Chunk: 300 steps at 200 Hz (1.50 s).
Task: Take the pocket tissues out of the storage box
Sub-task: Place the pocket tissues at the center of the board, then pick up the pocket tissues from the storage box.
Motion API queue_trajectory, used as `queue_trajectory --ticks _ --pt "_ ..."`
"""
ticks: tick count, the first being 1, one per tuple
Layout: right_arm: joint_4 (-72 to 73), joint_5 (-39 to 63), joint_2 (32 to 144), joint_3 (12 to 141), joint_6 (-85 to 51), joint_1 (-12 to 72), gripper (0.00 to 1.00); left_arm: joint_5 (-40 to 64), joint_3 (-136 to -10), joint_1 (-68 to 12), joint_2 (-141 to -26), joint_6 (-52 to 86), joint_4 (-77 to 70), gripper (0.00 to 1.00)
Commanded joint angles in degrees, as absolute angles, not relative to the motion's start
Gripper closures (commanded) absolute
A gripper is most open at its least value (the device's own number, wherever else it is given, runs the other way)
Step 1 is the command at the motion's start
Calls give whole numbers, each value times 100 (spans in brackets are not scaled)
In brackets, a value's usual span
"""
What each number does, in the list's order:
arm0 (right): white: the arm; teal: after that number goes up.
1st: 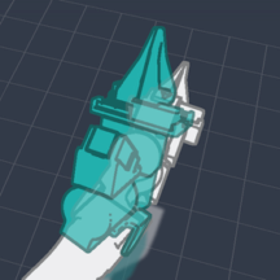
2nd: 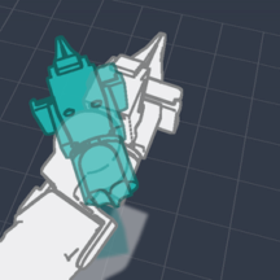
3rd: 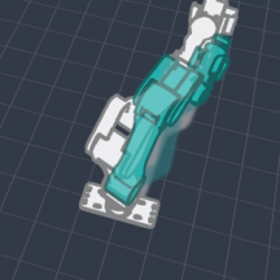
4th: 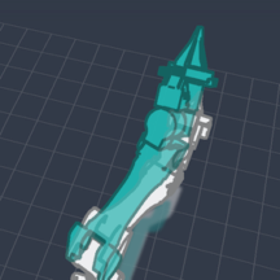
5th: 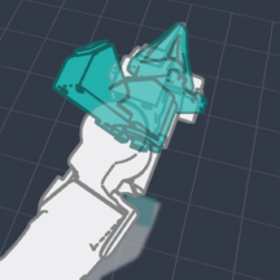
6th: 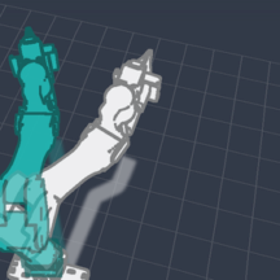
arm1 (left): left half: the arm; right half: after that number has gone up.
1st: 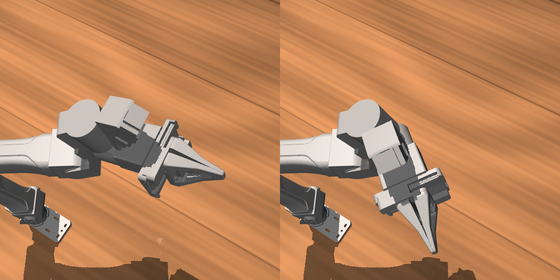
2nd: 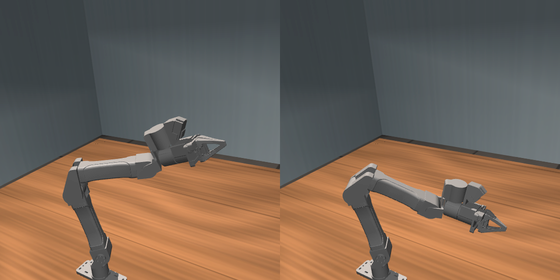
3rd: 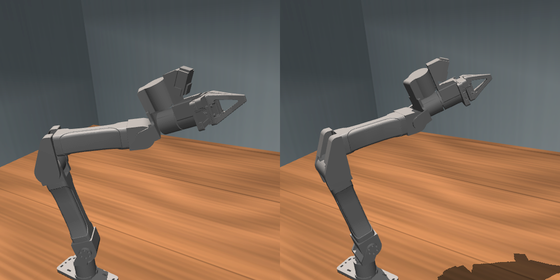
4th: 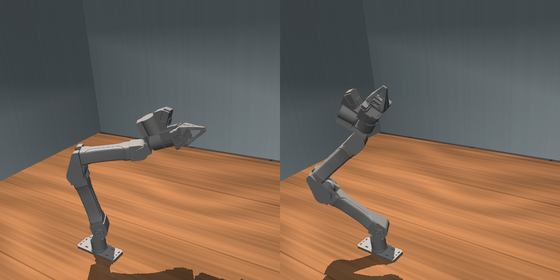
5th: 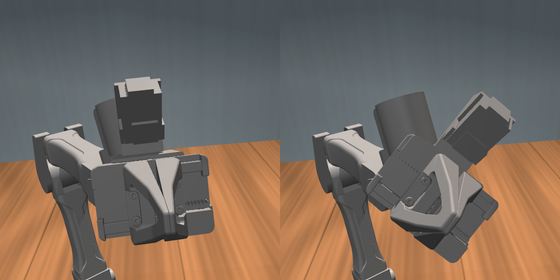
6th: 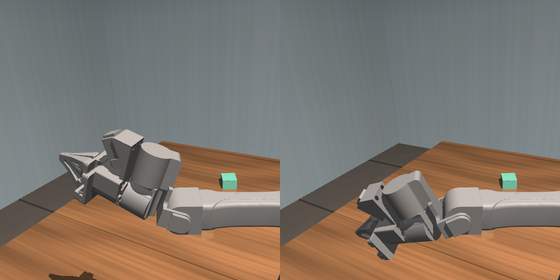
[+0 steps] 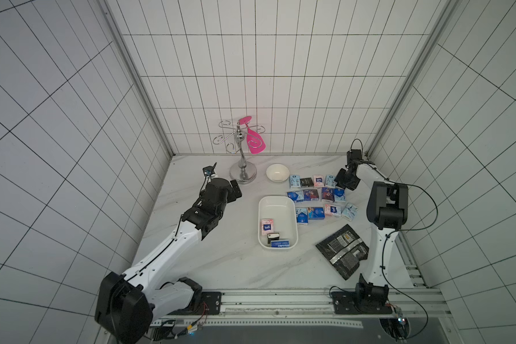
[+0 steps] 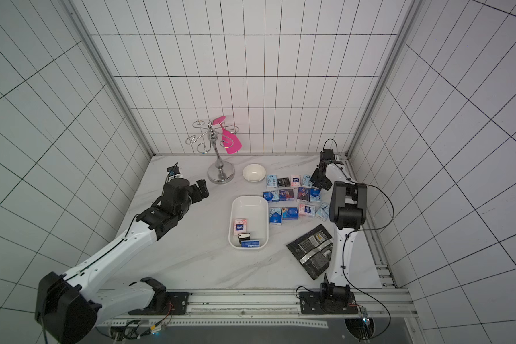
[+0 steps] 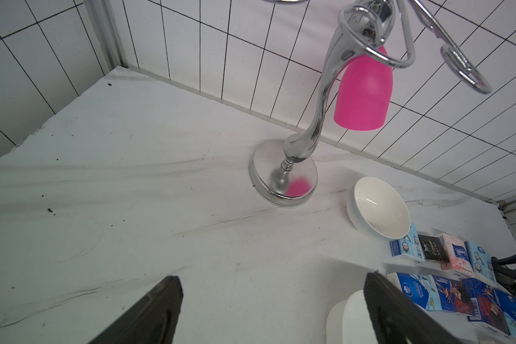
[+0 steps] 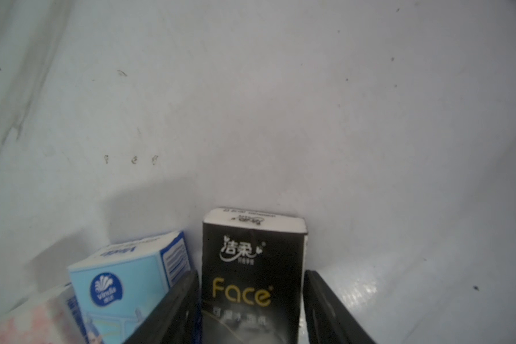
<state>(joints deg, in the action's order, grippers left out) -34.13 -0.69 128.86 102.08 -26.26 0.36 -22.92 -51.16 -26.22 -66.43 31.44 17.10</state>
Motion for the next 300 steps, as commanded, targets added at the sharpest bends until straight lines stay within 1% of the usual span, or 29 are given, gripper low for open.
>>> queue_trajectory --ticks 1,43,68,101,125,157,195,218,253,278,300 --pt "-3498 -105 12794 10247 -2595 0 37 -2357 -5188 -2646 -6647 3078 1696 1" --pt "-3637 -220 12332 10298 -2488 8 37 -2363 -5183 -2645 -6620 3088 1705 1" --pt "-3665 -437 11754 10142 -2370 88 36 -2347 -5173 -2651 -6636 3105 1696 1" --pt "-3658 -303 10800 9658 -2188 388 36 -2351 -5179 -2654 -6700 3118 1663 1" --pt "-3557 -176 10036 8983 -1815 1038 36 -2355 -5206 -2654 -6769 3121 1652 2" --pt "-3512 30 9072 8092 -1605 2137 36 -2355 -5205 -2663 -6822 3120 1652 1" --pt "-3148 605 8219 6906 -1622 3300 35 -2425 -5161 -2659 -6794 3105 1610 1" --pt "-2952 606 8235 6488 -1758 4058 35 -2402 -5167 -2662 -6852 3137 1573 2" --pt "-2376 575 8950 6390 -2112 4909 35 -2373 -5186 -2663 -6874 3168 1616 1" --pt "-2211 393 9496 6617 -2247 5348 35 -2455 -5177 -2663 -6791 3129 1661 2" --pt "-2171 181 9832 6765 -2322 5506 35 -2479 -5168 -2663 -6735 3095 1678 1"
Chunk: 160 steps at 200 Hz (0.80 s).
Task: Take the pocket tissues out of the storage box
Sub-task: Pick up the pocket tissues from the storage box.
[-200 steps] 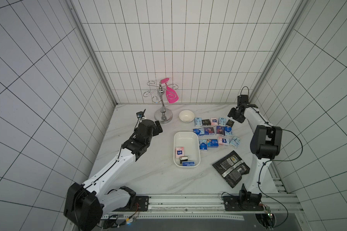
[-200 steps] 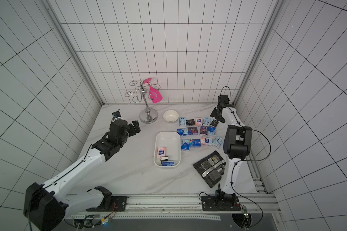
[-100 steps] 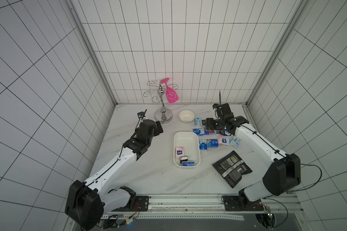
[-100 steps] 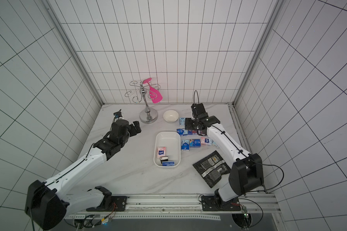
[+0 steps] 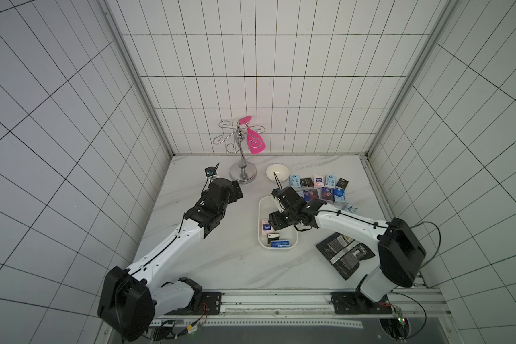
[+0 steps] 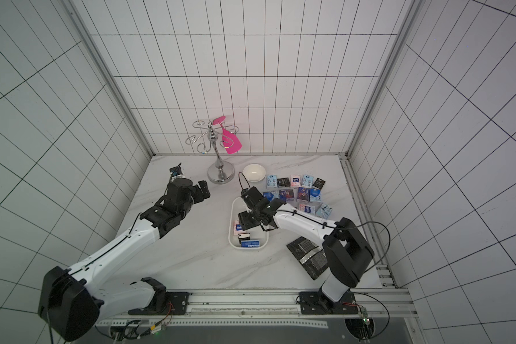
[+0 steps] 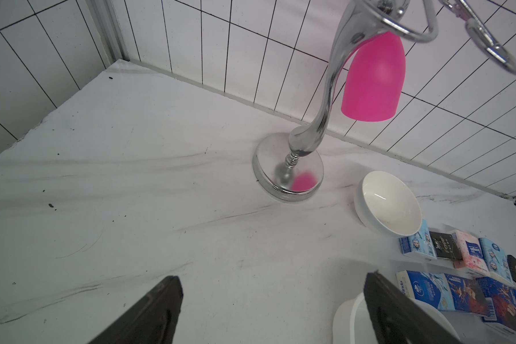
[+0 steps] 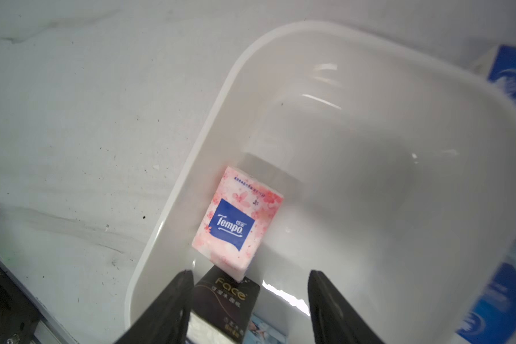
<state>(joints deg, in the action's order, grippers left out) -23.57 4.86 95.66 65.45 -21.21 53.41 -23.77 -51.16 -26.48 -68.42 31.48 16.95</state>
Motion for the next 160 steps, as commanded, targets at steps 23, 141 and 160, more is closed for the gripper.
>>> queue_trajectory --ticks 23,141,160 --pt "-2042 105 9996 6731 -2433 5515 35 -2487 -5151 -2663 -6715 3098 1679 1" --pt "-1652 510 10722 6995 -2810 5537 35 -2472 -5197 -2663 -6726 3068 1679 1" --pt "-1697 322 10747 7005 -2863 5541 36 -2479 -5197 -2663 -6733 3067 1679 1"
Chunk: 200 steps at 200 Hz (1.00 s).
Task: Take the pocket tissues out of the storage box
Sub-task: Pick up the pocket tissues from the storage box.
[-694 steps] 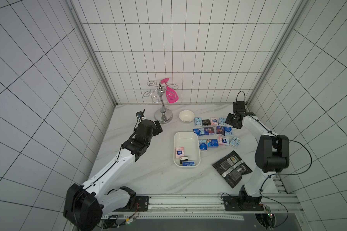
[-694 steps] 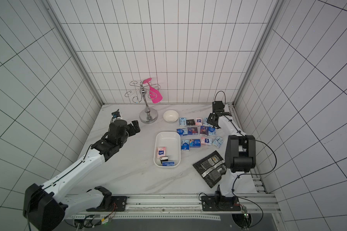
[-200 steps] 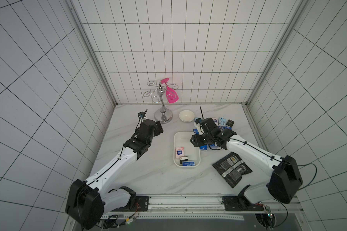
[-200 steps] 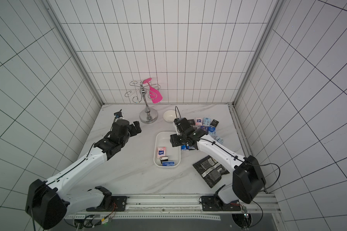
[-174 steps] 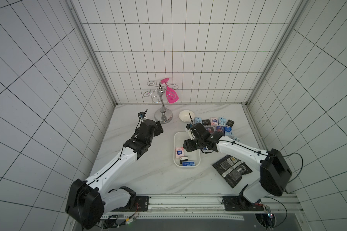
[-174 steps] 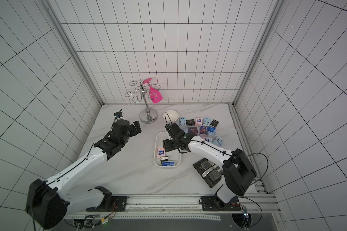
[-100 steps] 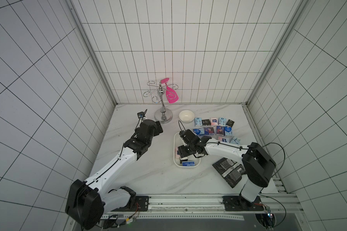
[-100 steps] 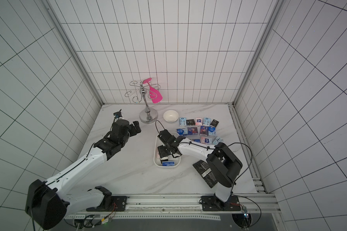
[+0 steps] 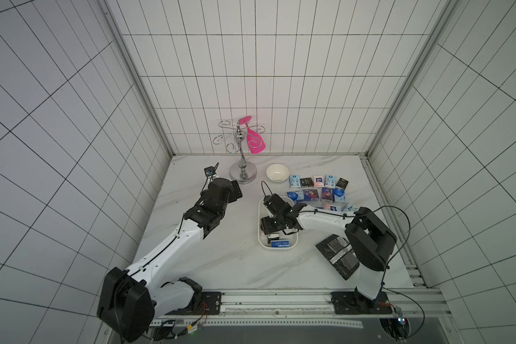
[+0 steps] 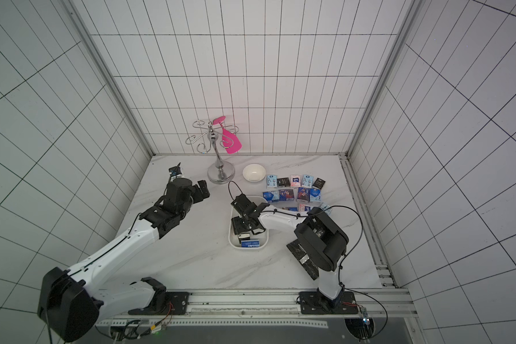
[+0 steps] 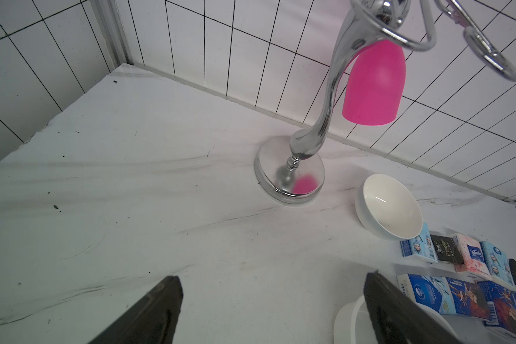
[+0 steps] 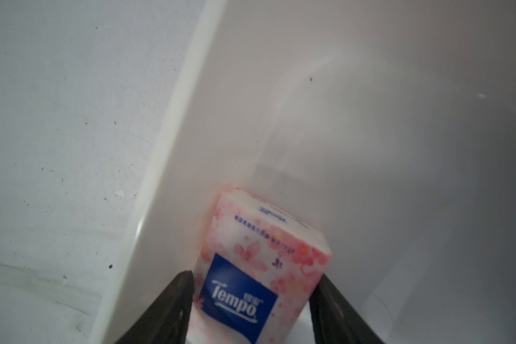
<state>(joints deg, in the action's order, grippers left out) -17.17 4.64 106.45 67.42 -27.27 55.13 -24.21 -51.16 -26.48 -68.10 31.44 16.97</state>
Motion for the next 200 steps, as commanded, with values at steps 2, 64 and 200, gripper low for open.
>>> queue_trajectory --ticks 2,64,200 --pt "-1707 283 10749 7005 -2865 5538 37 -2479 -5202 -2663 -6726 3072 1679 1" --pt "-2187 -660 10729 6906 -2753 5236 46 -2497 -5168 -2663 -6722 3084 1679 1" --pt "-2624 -1116 10768 7330 -2469 5258 33 -2483 -5118 -2663 -6680 3087 1679 1"
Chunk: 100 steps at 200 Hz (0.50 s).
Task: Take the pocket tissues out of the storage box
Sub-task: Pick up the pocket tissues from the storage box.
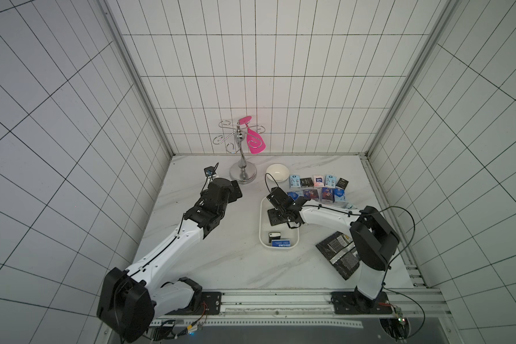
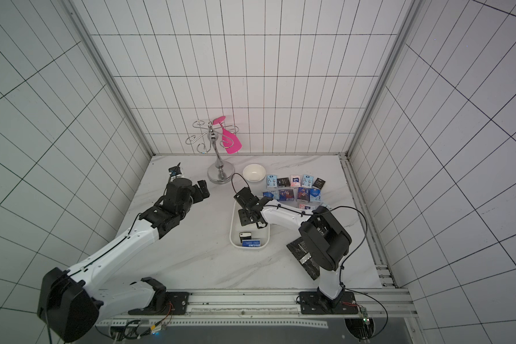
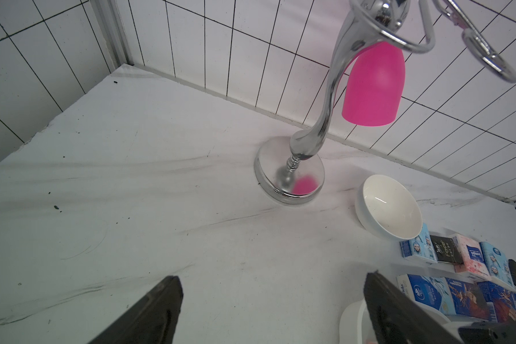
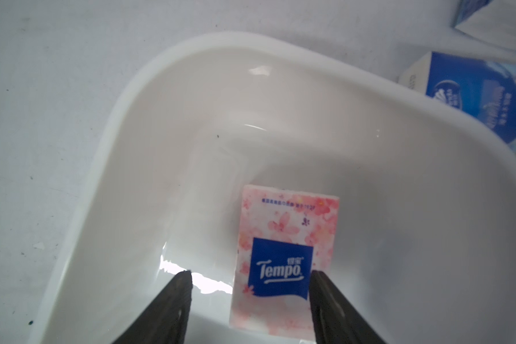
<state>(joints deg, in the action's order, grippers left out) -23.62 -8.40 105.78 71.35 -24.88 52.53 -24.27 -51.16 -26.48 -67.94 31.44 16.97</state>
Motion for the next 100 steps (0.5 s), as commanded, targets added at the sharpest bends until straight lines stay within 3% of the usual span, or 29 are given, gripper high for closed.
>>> queue_trajectory --ticks 1,100 --pt "-2631 -1125 10772 7330 -2469 5261 33 -2485 -5117 -2663 -6680 3086 1674 1" --pt "-2739 -1542 10955 7449 -2503 5218 31 -2470 -5109 -2663 -6697 3087 1660 2"
